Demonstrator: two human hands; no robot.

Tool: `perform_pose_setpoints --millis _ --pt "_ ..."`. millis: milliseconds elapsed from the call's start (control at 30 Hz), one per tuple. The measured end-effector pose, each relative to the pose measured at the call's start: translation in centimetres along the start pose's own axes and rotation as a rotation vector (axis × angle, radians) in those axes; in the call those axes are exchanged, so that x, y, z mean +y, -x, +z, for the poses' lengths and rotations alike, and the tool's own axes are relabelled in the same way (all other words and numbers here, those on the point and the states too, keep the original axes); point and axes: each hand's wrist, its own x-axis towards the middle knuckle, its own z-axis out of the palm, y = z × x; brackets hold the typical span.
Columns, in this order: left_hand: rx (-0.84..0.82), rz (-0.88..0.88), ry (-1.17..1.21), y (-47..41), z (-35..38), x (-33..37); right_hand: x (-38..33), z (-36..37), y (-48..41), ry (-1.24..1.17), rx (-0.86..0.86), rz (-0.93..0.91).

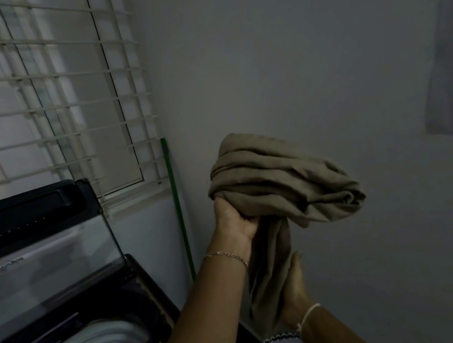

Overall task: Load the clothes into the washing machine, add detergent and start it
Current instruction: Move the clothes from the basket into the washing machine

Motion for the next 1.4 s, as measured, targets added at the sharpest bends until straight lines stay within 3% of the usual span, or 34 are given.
perform_pose_setpoints --millis 133,267,567,767,1067,1400 --pt "-0.067 0.008 -0.008 0.4 1.4 -0.3 1.8 -0.3 -0.5 -0.141 -0.054 -0.016" --pt "-0.027 0.006 -0.007 0.5 0.7 -0.3 2.0 -0.4 -0.3 -0.327 -0.119 -0.101" --pt "0.105 -0.036 -0.086 0.9 -5.0 1.3 -1.1 0.0 -0.7 -0.354 -0.422 -0.217" --pt "0.28 0.021 -0.286 1.1 -8.3 -0.3 -0.8 0.6 -1.1 -0.311 -0.424 -0.176" --pt "0.285 -0.054 -0.131 2.8 -10.3 -2.2 -1.2 1.9 -0.3 -0.279 -0.308 -0.101" --pt "0.386 0.061 -0.123 5.3 -13.7 -1.8 1.0 3.0 -0.9 -0.223 -0.383 -0.014"
